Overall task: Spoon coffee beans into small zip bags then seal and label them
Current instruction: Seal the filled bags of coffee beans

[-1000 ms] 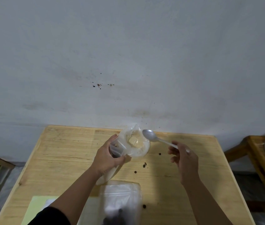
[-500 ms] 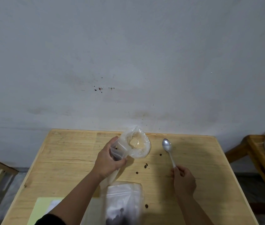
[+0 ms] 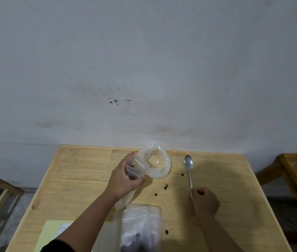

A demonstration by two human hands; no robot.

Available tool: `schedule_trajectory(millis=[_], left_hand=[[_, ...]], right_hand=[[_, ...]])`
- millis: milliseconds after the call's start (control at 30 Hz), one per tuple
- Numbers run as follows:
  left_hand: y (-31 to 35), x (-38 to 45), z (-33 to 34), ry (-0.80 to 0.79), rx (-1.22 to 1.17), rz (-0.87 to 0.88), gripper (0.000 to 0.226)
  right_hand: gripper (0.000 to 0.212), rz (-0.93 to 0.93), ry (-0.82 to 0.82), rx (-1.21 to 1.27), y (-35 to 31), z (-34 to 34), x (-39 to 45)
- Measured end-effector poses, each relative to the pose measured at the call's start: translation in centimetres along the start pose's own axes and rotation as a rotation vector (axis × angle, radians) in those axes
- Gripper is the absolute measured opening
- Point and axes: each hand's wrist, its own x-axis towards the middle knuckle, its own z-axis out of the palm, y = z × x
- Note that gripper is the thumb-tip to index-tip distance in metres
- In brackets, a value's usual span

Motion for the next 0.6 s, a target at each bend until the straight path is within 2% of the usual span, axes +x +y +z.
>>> schedule_trajectory(millis=[133, 267, 367, 433, 533, 600], left_hand=[[1.3, 0.0, 0.0, -0.006, -0.049, 0.045, 0.086], [3.3, -0.1, 0.4, -0.042, -0.061, 0.146, 0.090], [5.0, -0.3, 0.9, -0.075, -0.034, 0.241, 0.089], [6.2, -0.5, 1.2, -0.103, -0.018, 0.294, 0.088], [7.5, -1.0, 1.4, -0.146, -0.031, 0.329, 0.085], [8.3, -1.5, 1.4, -0.155, -0.025, 0.341, 0.077]], right_hand=[[0.011, -0.066, -0.045, 0.117, -1.9, -0.8, -0.5], [0.015, -0.285, -0.314, 0.299, -8.2, -2.6, -2.5], [0.010, -0.399, -0.536, 0.487, -13.1, -4.2, -4.3], [0.016, -0.478, -0.630, 0.433, -14.9, -4.7, -4.8], [0.003, -0.526, -0.538, 0.284, -16.2, -4.9, -5.4], [0.006, -0.488, -0.424, 0.284, -16.4, -5.1, -5.6]])
